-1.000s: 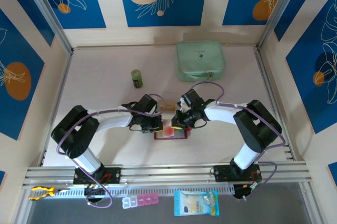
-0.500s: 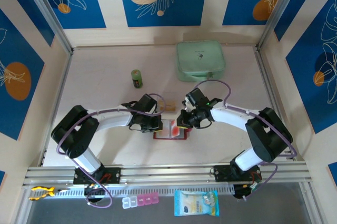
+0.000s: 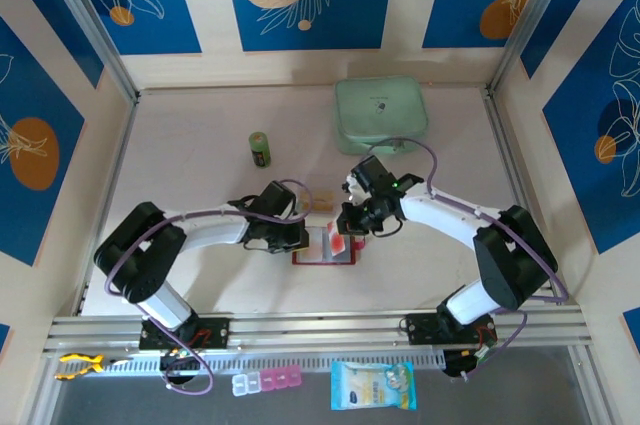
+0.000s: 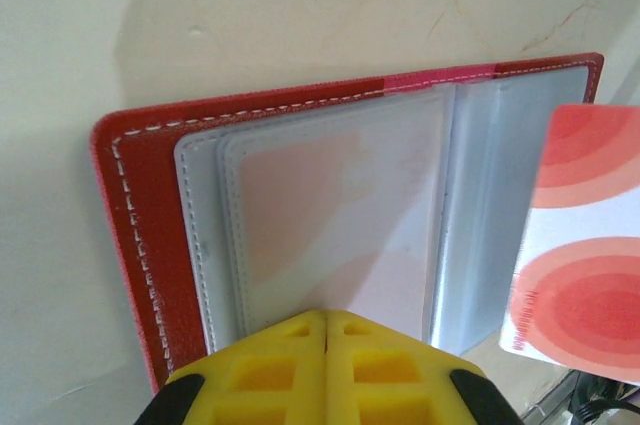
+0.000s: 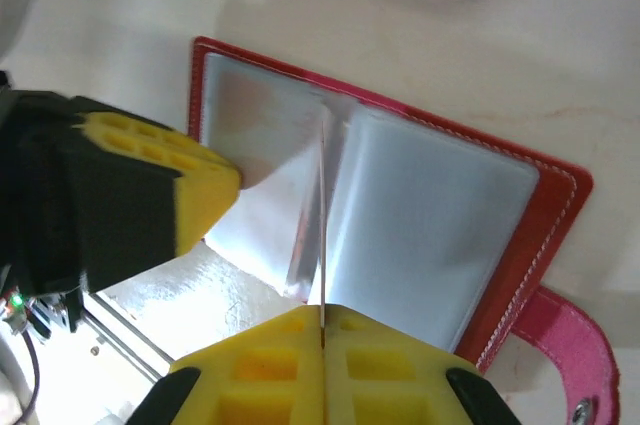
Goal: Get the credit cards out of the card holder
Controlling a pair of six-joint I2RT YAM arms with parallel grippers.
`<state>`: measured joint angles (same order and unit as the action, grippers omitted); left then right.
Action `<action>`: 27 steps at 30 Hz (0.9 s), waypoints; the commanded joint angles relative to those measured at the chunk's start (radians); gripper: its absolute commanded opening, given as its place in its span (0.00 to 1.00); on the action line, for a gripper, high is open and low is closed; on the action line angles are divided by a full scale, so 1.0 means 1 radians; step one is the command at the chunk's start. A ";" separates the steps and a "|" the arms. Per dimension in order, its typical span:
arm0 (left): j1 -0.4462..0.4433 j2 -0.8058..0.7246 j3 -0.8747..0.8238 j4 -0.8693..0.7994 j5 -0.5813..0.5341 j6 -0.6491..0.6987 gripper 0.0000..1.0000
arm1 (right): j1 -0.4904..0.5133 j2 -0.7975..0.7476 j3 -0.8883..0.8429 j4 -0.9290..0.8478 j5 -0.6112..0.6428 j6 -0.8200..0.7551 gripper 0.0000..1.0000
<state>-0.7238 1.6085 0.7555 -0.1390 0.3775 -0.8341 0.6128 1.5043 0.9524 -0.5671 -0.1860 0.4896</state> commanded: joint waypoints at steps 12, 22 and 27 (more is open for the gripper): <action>0.034 -0.124 -0.012 -0.055 -0.051 0.021 0.06 | 0.012 0.110 0.277 -0.320 0.086 -0.784 0.00; 0.111 -0.250 -0.095 -0.109 -0.062 0.036 0.09 | -0.053 0.305 0.592 -0.454 0.105 -1.032 0.00; 0.129 -0.279 -0.132 -0.094 -0.052 0.023 0.11 | -0.079 0.418 0.766 -0.504 0.096 -1.095 0.00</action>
<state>-0.6071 1.3552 0.6418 -0.2115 0.3279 -0.8097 0.5434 1.8793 1.6440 -1.0008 -0.0776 -0.5232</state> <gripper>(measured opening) 0.105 0.050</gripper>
